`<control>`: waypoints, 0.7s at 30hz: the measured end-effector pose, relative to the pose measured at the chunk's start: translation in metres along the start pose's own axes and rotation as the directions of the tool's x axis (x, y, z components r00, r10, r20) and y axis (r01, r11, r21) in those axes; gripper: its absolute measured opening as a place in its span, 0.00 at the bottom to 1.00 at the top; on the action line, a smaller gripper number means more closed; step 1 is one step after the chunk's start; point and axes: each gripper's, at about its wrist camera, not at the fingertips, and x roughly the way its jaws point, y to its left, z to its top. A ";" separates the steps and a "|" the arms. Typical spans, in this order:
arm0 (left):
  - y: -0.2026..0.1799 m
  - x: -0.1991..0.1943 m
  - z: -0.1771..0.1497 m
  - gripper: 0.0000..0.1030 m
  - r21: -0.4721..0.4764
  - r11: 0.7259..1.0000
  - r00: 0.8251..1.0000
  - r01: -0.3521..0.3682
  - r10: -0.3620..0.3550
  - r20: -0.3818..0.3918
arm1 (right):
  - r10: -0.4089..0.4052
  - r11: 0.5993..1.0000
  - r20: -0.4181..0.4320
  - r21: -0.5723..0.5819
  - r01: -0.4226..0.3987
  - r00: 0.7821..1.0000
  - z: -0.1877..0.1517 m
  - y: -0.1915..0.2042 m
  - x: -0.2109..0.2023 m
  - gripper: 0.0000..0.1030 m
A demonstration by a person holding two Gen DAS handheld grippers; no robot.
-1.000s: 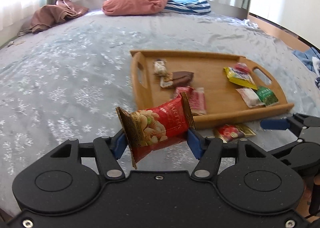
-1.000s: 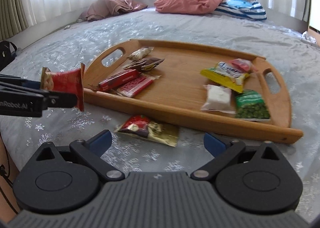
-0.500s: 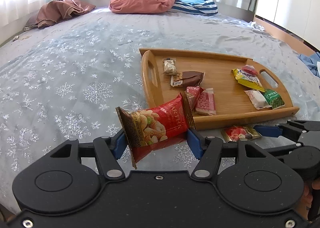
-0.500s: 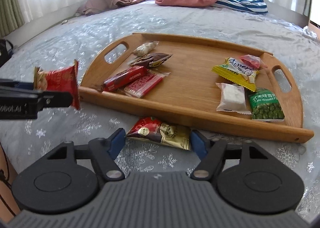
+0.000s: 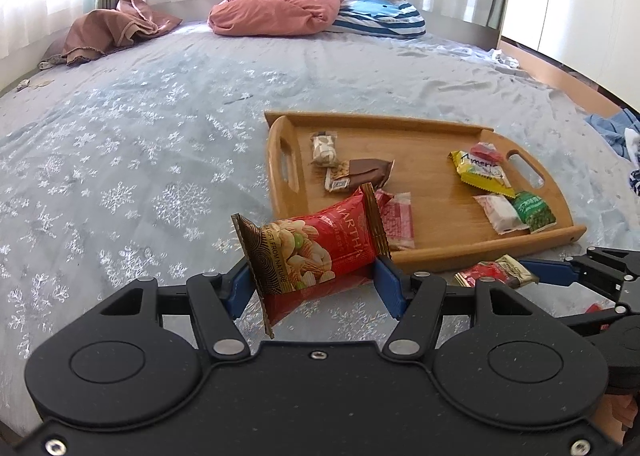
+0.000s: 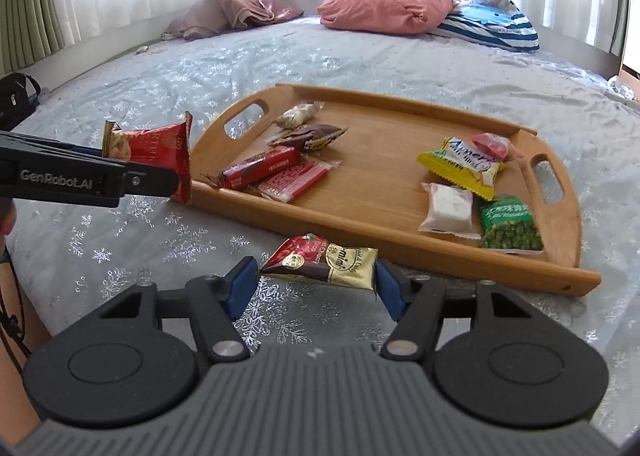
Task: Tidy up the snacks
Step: 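Hold the red nut bag in the left tool while the right tool reaches the gold-wrapped bar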
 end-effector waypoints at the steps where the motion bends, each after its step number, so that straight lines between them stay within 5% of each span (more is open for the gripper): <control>1: -0.001 0.000 0.001 0.59 -0.001 1.000 1.000 0.004 -0.004 0.000 | -0.001 1.000 0.005 0.003 0.001 1.000 0.001 -0.001 -0.003 0.64; 18: -0.018 0.004 0.053 0.58 -0.001 0.996 0.995 0.087 -0.087 0.043 | -0.123 0.983 0.077 0.143 0.111 0.989 0.035 -0.068 -0.029 0.64; 21: -0.018 0.010 0.063 0.58 -0.026 0.996 0.995 0.091 -0.090 0.036 | -0.135 0.978 0.072 0.170 0.121 0.988 0.045 -0.084 -0.024 0.53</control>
